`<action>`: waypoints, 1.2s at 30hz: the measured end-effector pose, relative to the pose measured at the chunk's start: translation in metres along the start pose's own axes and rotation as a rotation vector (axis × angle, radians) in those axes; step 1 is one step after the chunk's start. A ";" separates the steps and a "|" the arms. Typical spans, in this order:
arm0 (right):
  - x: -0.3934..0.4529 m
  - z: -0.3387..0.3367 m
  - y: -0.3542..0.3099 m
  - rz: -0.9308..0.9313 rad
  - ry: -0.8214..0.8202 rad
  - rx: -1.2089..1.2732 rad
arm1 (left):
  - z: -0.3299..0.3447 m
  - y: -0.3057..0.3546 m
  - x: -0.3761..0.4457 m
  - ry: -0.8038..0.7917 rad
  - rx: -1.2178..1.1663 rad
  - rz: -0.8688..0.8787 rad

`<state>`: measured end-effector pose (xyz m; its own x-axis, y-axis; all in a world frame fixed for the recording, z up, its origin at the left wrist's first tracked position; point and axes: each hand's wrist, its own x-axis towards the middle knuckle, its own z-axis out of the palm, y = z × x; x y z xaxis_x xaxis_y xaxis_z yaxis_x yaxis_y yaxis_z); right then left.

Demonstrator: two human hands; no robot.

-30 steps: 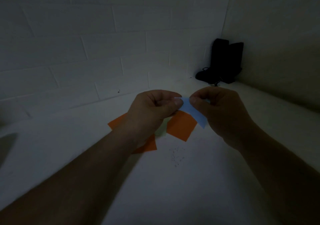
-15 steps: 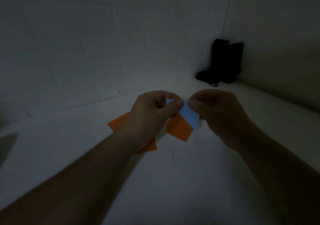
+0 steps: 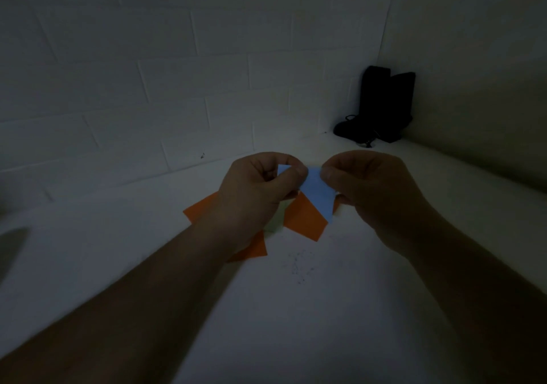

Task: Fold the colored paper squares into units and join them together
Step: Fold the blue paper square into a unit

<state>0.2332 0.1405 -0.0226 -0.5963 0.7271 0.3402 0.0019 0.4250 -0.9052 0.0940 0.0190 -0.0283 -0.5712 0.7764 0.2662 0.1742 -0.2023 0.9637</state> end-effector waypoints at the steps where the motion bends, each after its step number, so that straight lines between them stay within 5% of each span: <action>1: 0.001 -0.001 0.000 0.002 0.002 -0.009 | -0.001 0.000 0.001 0.014 -0.004 -0.001; 23: 0.003 -0.002 0.001 0.097 -0.020 0.045 | -0.002 0.001 0.001 0.006 -0.036 -0.062; 29: -0.002 0.000 -0.004 0.000 -0.044 0.005 | 0.001 -0.005 0.000 -0.054 -0.025 -0.050; 36: -0.004 0.002 -0.003 -0.160 -0.054 -0.180 | -0.003 -0.008 -0.001 -0.062 0.315 0.147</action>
<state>0.2339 0.1345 -0.0216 -0.6422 0.6152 0.4573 0.0438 0.6250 -0.7794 0.0910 0.0183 -0.0365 -0.4732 0.7896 0.3907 0.4952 -0.1284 0.8592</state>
